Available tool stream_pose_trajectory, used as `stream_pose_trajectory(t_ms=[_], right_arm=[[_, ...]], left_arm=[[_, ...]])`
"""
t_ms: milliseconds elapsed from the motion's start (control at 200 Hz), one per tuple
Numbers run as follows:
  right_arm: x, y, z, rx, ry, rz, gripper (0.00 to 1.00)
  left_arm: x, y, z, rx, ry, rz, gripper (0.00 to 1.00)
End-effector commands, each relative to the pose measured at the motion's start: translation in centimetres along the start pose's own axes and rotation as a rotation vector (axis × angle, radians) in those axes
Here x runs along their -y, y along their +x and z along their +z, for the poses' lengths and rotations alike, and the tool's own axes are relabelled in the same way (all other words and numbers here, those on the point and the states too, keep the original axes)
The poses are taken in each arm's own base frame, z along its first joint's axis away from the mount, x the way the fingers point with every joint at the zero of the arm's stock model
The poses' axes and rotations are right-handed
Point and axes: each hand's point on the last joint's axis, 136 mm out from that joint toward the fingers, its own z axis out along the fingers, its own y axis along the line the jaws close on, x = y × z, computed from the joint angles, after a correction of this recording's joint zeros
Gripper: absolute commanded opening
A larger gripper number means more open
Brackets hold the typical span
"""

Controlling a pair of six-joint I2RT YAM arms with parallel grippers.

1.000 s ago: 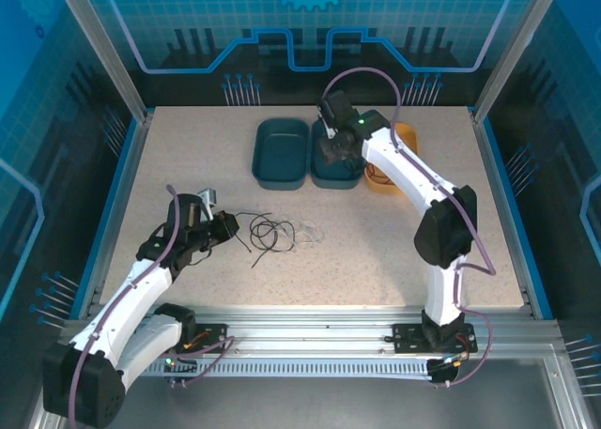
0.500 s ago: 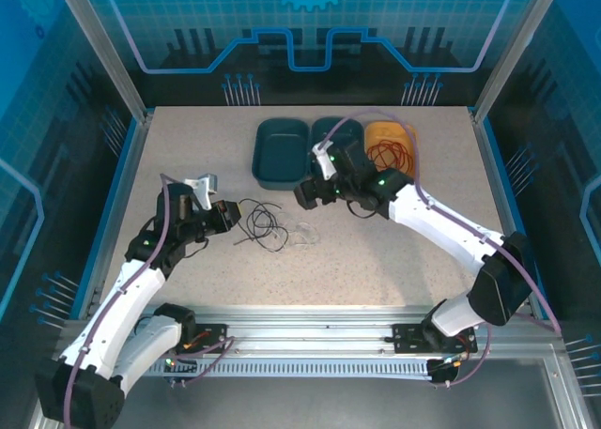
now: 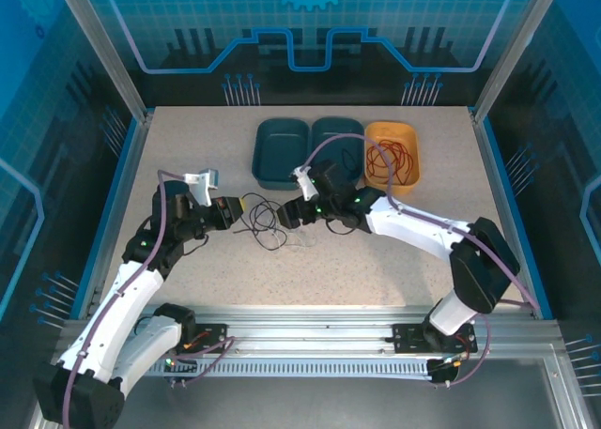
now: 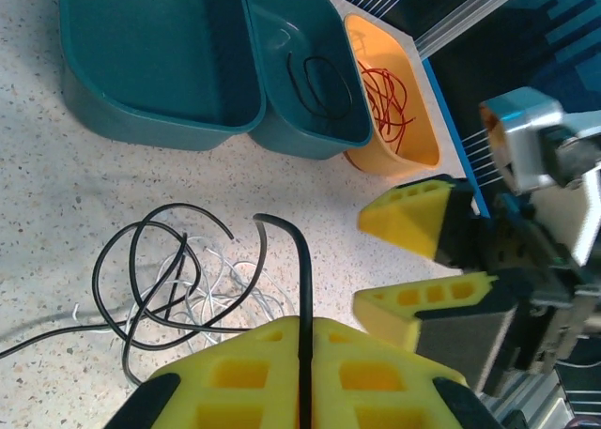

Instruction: Untangle the cables

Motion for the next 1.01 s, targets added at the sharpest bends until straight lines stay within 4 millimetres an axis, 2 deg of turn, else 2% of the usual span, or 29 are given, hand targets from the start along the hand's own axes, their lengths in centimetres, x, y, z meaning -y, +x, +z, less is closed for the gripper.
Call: stream_pose_trajectory(t_ms=[0, 75, 370, 540, 690, 1001], right_arm=[[-1.0, 1.9, 2.0, -0.048, -0.078, 0.043, 0.69], [-1.2, 2.8, 3.0, -0.067, -0.113, 0.064, 0.62], [-2.0, 5.6, 6.0, -0.133, -0.165, 0.105, 0.61], [-1.7, 6.5, 7.2, -0.162, -0.143, 0.112, 0.55], [-1.5, 6.6, 7.2, -0.162, -0.130, 0.113, 0.45], [-1.8, 6.1, 6.0, -0.139, -0.140, 0.106, 0.41]], left_arm=[[1.7, -1.5, -0.7, 0.042, 0.049, 0.025, 0.10], [1.6, -1.6, -0.6, 0.042, 0.045, 0.023, 0.10], [1.1, -1.5, -0.4, 0.039, 0.027, 0.008, 0.10], [1.1, -1.4, -0.4, 0.038, 0.024, 0.009, 0.10], [0.7, -1.4, -0.5, 0.041, 0.003, 0.002, 0.10], [-0.1, -1.1, -0.3, 0.034, -0.028, -0.013, 0.10]])
